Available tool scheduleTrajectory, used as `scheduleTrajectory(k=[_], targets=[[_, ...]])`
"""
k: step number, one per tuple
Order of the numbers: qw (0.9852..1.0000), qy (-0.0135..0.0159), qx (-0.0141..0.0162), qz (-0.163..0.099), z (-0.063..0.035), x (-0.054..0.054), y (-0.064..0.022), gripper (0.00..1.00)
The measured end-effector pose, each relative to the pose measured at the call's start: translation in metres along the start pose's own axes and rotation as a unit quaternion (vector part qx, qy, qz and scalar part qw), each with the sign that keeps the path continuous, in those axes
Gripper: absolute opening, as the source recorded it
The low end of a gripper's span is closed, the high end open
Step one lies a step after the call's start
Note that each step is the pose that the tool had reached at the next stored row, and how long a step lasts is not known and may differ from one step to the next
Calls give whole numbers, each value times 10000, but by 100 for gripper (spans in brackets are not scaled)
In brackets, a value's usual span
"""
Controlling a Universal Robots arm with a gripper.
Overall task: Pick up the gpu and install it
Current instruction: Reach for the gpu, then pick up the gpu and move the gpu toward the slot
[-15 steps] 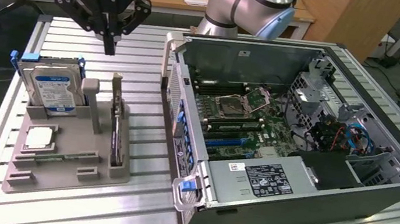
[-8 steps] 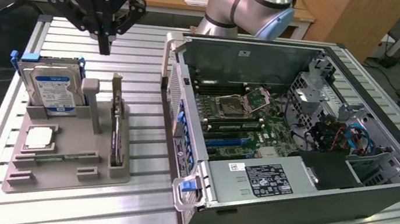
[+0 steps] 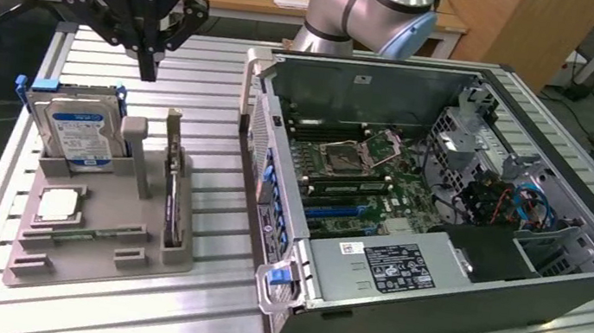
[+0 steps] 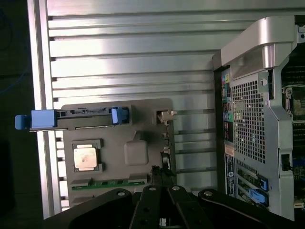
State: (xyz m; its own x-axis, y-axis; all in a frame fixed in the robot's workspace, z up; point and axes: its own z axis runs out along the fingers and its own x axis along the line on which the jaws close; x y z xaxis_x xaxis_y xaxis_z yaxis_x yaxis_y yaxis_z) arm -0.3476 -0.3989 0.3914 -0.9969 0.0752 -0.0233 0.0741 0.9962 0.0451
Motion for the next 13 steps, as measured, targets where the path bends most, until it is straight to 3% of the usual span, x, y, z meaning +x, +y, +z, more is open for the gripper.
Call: scheduleTrajectory(k=[13], targets=[[10000, 0, 0, 0, -1, 17, -5, 11]])
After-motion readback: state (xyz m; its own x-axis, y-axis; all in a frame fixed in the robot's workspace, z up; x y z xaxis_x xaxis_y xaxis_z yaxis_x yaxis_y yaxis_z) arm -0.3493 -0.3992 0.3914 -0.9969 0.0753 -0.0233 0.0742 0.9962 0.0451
